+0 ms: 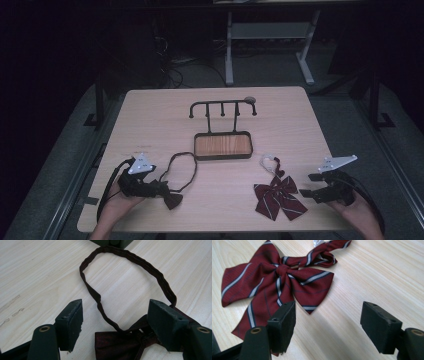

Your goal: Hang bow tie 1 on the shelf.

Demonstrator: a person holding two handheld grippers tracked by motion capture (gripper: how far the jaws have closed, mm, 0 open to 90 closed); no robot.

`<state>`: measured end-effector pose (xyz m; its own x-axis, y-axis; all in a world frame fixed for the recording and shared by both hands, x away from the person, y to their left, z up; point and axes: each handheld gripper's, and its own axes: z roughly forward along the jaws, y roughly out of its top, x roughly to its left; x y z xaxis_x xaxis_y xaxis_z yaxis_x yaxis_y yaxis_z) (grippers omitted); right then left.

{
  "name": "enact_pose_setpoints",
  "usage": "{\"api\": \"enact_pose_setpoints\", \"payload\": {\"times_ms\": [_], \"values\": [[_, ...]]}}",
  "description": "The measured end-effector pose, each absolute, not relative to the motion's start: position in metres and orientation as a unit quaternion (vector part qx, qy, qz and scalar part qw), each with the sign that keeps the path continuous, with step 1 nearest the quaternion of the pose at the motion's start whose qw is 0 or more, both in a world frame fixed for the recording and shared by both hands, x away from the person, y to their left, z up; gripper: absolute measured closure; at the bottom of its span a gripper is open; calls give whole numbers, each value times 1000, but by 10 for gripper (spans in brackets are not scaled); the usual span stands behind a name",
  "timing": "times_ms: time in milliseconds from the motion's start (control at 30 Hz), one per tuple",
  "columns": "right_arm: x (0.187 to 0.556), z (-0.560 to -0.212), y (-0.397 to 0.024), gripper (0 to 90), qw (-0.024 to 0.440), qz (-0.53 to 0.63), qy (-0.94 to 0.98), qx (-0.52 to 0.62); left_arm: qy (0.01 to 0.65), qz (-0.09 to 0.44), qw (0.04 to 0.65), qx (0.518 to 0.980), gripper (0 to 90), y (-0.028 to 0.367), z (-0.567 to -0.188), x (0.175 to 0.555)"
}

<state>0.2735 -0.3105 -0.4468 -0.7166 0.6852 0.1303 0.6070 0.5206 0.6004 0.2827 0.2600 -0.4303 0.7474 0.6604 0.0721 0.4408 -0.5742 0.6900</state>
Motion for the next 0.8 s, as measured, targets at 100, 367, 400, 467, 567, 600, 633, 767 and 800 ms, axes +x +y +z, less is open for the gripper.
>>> {"api": "enact_pose_setpoints", "payload": {"times_ms": [100,367,400,467,567,600,633,767,800], "values": [[273,-446,-308,284,61,320,871,368,316,164,336,872,291,260,-431,283],[275,-439,-299,285,62,317,875,361,313,160,336,874,286,260,-432,282],[275,-438,-297,285,64,318,876,357,311,160,336,875,286,260,-431,282],[276,-437,-295,285,64,318,877,355,312,160,337,874,285,260,-431,281],[278,-435,-291,291,62,312,881,351,312,159,335,875,284,260,-431,281],[279,-435,-290,293,64,311,883,346,312,159,335,875,284,259,-431,282],[279,-434,-289,294,64,312,882,347,312,159,335,874,284,259,-431,282],[282,-428,-286,300,65,311,884,343,313,160,337,873,283,259,-431,282],[283,-427,-285,302,65,310,883,345,314,160,338,873,283,259,-431,282]]}}
